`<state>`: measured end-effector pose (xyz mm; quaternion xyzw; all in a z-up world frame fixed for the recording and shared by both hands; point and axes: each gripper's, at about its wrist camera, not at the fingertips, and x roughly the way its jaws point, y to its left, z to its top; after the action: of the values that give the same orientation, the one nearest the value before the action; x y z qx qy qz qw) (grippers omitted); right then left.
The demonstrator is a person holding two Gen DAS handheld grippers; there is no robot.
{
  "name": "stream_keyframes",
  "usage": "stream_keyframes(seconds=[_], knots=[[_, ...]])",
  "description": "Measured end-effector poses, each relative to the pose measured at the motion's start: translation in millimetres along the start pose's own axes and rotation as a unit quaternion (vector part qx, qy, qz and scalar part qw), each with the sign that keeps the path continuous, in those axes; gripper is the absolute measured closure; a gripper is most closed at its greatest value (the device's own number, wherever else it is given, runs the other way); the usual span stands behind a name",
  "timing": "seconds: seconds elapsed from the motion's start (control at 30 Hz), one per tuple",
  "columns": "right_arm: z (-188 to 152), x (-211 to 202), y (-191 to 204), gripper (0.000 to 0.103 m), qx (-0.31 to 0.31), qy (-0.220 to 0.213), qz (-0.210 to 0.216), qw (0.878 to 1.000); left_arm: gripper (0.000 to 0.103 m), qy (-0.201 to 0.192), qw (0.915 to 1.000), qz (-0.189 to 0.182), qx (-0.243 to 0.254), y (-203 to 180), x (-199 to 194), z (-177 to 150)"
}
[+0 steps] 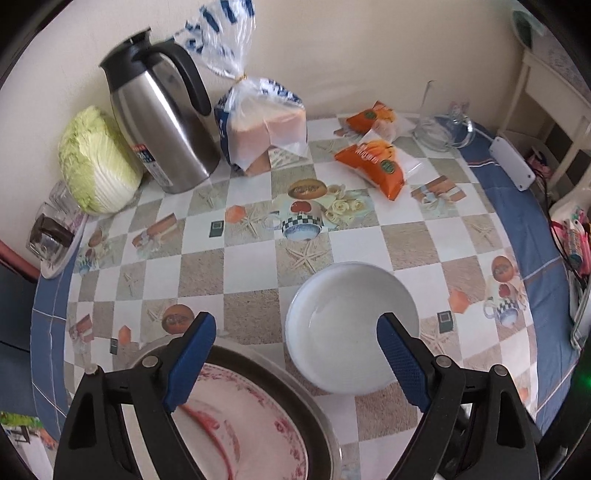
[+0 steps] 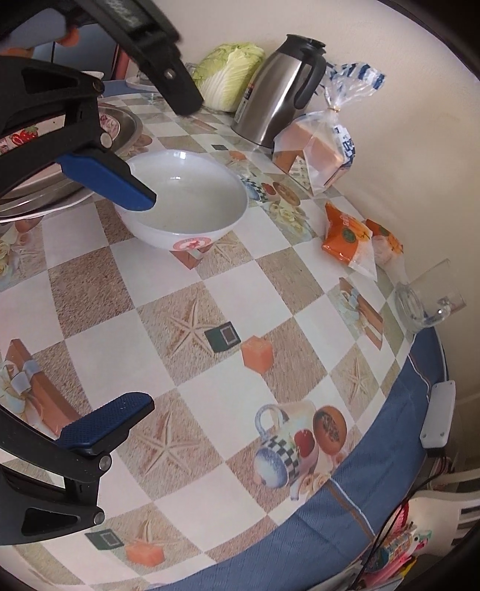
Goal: Organize plates and bowls
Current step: 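Move both grippers over to the plain white round bowl, then close the left gripper on the round bowl rim while the right gripper grips it too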
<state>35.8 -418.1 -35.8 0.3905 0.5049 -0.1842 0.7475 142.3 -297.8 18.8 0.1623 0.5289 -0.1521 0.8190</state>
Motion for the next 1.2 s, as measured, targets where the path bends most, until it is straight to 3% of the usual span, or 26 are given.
stream_keyframes(seconds=[0.07,0.13,0.17,0.27,0.37,0.53,0.67,0.87,1.2], knots=[[-0.4,3.1,4.2,0.012,-0.003,0.0,0.003,1.0,0.015,0.008,0.9999,0.004,-0.014,0.6,10.6,2.2],[-0.9,6.6,8.4,0.018,-0.008,0.002,0.006,1.0,0.032,0.014,0.9997,0.002,-0.019,0.0,19.0,3.4],[-1.3,8.2,10.2,0.019,-0.011,0.003,0.006,1.0,0.035,0.019,0.9996,0.002,-0.02,-0.7,23.6,3.8],[-2.2,12.8,15.0,0.029,-0.014,0.003,0.007,1.0,0.038,0.028,0.9993,0.002,-0.025,-0.2,36.1,3.8],[-2.8,17.3,19.2,0.036,-0.017,0.004,0.009,1.0,0.047,0.041,0.9987,0.001,-0.031,2.8,48.5,2.9],[-4.0,22.1,27.2,0.059,-0.024,0.006,0.024,0.999,0.054,0.047,0.9979,-0.001,-0.043,8.8,62.2,2.3],[-6.3,23.9,32.7,0.07,-0.027,0.01,0.038,0.999,0.062,0.049,0.9974,-0.008,-0.052,12.7,68.8,1.5],[-8.2,24.4,38.1,0.083,-0.034,0.01,0.051,0.998,0.085,0.057,0.9967,-0.021,-0.053,12.4,76.1,-1.5],[-5.3,18.1,31.1,0.088,-0.026,0.004,0.036,0.999,0.091,0.065,0.996,-0.042,-0.046,3.5,72.5,-8.4]])
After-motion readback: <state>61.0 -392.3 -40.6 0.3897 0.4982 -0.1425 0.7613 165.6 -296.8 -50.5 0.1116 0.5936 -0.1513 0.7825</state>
